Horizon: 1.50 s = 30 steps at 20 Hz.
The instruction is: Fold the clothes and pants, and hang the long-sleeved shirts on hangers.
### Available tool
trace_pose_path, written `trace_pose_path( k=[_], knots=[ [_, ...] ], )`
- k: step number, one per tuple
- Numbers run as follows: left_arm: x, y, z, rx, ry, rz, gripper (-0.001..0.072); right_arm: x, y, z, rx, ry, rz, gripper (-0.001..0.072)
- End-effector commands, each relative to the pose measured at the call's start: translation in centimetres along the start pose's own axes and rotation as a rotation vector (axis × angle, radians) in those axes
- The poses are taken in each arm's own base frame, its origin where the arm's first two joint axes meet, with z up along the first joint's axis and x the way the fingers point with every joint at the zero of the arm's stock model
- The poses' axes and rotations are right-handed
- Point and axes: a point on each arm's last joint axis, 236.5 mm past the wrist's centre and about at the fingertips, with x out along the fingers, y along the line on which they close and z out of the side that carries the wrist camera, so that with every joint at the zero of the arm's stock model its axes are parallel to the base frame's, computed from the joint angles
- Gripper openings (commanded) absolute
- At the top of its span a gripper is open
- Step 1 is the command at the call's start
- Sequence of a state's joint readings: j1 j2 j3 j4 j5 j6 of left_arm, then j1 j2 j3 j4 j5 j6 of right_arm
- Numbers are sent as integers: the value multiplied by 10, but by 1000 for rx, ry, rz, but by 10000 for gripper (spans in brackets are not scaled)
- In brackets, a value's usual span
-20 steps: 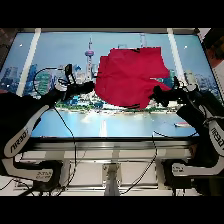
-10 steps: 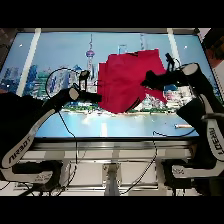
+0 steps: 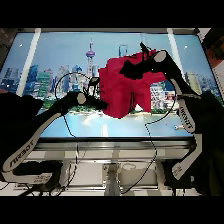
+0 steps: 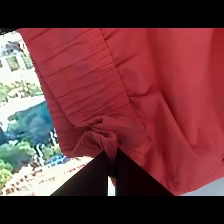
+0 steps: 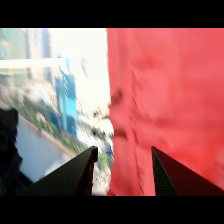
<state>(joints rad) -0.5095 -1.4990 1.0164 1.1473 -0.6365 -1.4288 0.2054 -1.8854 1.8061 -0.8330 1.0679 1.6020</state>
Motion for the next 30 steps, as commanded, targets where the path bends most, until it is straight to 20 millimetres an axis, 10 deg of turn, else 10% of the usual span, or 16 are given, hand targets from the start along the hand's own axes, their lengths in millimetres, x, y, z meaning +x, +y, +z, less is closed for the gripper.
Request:
trace_pose_path(
  k=[1,2,4,16,24,26,28,30],
  knots=[
    [0,-3,-4,10,15,-2,17,-6,6,18,-61,-24,-26,383],
    [0,-3,-4,10,15,-2,17,-12,1,15,-82,-2,-55,356],
    [0,-3,-4,10,15,-2,18,-23,-18,1,-107,78,-126,15],
    [-14,33,-2,-45,30,36,18,-63,-82,-77,49,134,-165,7],
    [-18,36,1,-51,20,39,18,-76,-108,-107,707,-475,-8,11],
    [-18,36,1,-52,20,39,18,-69,-106,-114,669,-465,-28,49],
    [-18,36,1,-52,20,39,18,-69,-104,-110,672,-491,-25,427],
    [-18,36,1,-52,20,39,18,-74,-109,-102,669,-535,-33,511]
  ],
)
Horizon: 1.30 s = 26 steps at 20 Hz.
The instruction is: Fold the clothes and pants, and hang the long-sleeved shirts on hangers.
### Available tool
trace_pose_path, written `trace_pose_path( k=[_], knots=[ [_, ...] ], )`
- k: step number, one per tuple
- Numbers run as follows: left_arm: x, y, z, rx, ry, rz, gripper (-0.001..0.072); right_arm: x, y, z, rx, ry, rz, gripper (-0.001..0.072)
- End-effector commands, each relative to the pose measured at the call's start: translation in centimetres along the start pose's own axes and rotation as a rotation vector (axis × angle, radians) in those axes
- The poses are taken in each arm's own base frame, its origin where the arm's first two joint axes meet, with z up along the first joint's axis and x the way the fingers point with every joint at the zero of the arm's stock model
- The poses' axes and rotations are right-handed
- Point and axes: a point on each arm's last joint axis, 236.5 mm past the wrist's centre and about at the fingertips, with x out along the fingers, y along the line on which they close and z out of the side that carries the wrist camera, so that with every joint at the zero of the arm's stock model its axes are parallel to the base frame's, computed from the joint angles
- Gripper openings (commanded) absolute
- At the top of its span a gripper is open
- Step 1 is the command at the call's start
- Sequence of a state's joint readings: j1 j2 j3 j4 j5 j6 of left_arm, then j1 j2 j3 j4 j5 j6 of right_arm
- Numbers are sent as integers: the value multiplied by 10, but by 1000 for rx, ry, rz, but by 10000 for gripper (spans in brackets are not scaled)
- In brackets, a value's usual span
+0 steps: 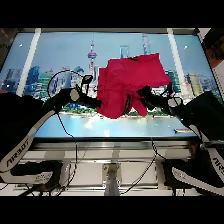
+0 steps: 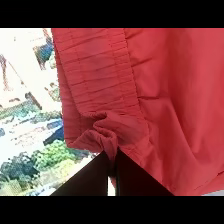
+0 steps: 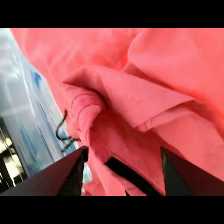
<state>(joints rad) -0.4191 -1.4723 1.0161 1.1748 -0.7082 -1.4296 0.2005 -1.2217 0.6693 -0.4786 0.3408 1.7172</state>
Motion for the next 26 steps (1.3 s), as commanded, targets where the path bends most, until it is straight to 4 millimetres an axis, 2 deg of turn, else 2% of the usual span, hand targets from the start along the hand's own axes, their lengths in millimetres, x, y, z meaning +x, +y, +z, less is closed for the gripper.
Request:
trace_pose_path(
  k=[1,4,10,14,20,23,24,26],
  knots=[
    [0,0,0,-1,-1,0,18,-3,-1,21,47,-118,18,511],
    [0,0,0,-1,-1,0,18,1,-5,11,145,-75,14,503],
    [0,0,1,-1,-2,0,18,12,-16,-12,221,24,-17,503],
    [0,0,1,-1,-4,0,18,20,-22,-14,259,37,-35,503],
    [0,1,2,-1,-9,1,18,37,5,-1,237,37,-3,503],
    [0,1,2,-1,-9,1,19,47,-6,-5,255,59,-31,502],
    [0,1,2,-1,-9,1,19,49,-9,-9,258,75,-40,485],
    [-1,2,3,-5,-13,3,18,49,-10,-11,251,81,-43,350]
  ],
)
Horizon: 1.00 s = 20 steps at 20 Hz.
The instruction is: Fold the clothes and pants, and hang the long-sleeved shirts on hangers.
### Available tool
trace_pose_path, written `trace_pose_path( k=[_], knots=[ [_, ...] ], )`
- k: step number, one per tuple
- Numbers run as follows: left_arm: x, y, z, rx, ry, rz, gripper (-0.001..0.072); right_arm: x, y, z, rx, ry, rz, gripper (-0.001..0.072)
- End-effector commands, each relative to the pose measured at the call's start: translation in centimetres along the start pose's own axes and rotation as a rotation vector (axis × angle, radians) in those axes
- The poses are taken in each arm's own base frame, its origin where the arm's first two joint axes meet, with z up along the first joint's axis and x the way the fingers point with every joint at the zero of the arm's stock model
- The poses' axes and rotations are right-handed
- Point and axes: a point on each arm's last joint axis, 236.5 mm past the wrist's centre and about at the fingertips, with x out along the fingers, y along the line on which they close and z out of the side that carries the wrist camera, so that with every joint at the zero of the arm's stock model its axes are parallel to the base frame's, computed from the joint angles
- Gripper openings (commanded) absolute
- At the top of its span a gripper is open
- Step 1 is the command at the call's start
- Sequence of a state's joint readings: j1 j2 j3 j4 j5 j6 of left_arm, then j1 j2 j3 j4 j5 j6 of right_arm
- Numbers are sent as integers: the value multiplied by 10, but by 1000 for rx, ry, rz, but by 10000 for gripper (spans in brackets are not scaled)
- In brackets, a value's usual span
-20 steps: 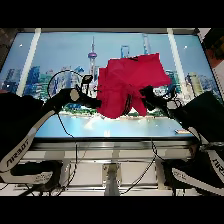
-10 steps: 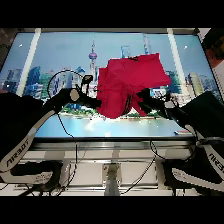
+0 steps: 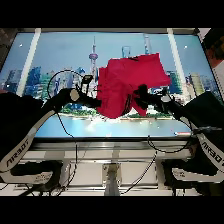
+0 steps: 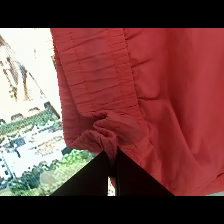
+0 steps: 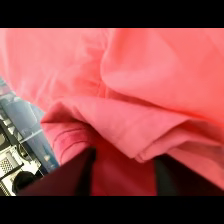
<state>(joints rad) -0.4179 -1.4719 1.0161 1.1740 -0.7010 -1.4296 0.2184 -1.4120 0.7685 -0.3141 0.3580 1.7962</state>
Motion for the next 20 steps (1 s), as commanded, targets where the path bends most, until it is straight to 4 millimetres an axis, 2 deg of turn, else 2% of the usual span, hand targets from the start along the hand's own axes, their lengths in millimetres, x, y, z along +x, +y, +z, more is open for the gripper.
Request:
trace_pose_path(
  k=[1,2,4,7,10,13,16,18,20],
  knots=[
    [-1,3,3,-28,-11,5,18,4,-4,-2,-3,17,-14,230],
    [-2,8,6,-70,-22,11,19,3,-4,0,-26,13,-17,2],
    [-8,26,15,-182,-54,26,18,-4,-6,1,-107,31,-32,9],
    [-28,59,34,-272,-132,56,18,-32,-5,4,-260,83,-52,9],
    [-55,86,55,-320,-233,79,18,-69,13,28,-303,47,-12,9],
    [-78,92,77,-332,-338,85,18,-89,45,53,-337,12,38,8],
    [-92,92,98,-349,-436,73,18,-98,100,69,-393,-33,118,7],
    [-96,93,104,-351,-468,75,18,-100,135,72,-435,-20,160,7],
    [-96,93,104,-351,-470,76,18,-96,149,67,-476,41,155,7]
  ],
)
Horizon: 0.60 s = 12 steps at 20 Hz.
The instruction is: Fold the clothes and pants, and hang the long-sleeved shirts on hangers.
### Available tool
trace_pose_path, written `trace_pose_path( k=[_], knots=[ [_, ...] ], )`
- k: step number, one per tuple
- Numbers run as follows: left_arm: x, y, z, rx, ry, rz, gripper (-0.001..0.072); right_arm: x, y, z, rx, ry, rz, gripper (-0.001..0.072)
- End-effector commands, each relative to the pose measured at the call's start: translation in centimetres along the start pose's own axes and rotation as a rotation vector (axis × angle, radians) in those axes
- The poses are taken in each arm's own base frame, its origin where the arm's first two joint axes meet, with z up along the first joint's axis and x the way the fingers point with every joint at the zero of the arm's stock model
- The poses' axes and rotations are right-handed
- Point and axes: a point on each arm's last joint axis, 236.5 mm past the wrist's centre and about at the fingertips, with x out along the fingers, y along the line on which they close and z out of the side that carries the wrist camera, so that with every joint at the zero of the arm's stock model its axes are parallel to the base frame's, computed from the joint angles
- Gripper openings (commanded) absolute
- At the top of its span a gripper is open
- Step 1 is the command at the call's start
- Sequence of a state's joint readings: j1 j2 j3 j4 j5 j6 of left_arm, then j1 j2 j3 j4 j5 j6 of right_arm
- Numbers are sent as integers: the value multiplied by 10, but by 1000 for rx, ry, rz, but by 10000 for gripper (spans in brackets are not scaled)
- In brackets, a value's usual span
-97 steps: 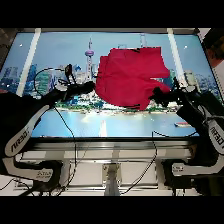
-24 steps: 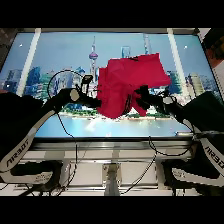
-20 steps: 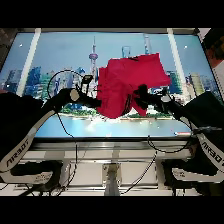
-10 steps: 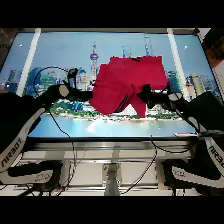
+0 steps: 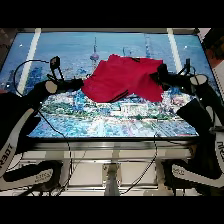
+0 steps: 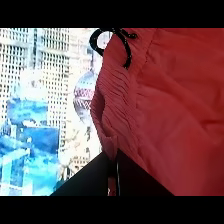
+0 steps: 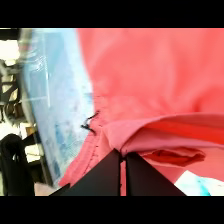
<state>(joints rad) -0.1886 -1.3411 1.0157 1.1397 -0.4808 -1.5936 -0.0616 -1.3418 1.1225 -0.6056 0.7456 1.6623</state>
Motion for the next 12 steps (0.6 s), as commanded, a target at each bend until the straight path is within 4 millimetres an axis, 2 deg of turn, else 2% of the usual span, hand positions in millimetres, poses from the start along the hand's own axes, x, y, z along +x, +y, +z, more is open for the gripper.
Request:
trace_pose_path(
  k=[1,3,5,7,9,12],
  knots=[
    [-3,-1,12,-11,-47,-6,18,5,25,4,-69,94,16,7],
    [-3,2,12,20,-48,10,16,10,13,-11,-85,183,-23,7],
    [-3,11,7,-12,-26,43,16,7,-18,-32,-135,287,-130,6],
    [-4,28,-5,-53,2,107,15,-5,-52,-47,-182,339,-242,5],
    [-9,43,-26,-59,34,149,16,-20,-76,-65,-191,355,-303,5],
    [-24,49,-68,-58,82,158,16,-45,-117,-112,-158,422,-373,6]
  ],
)
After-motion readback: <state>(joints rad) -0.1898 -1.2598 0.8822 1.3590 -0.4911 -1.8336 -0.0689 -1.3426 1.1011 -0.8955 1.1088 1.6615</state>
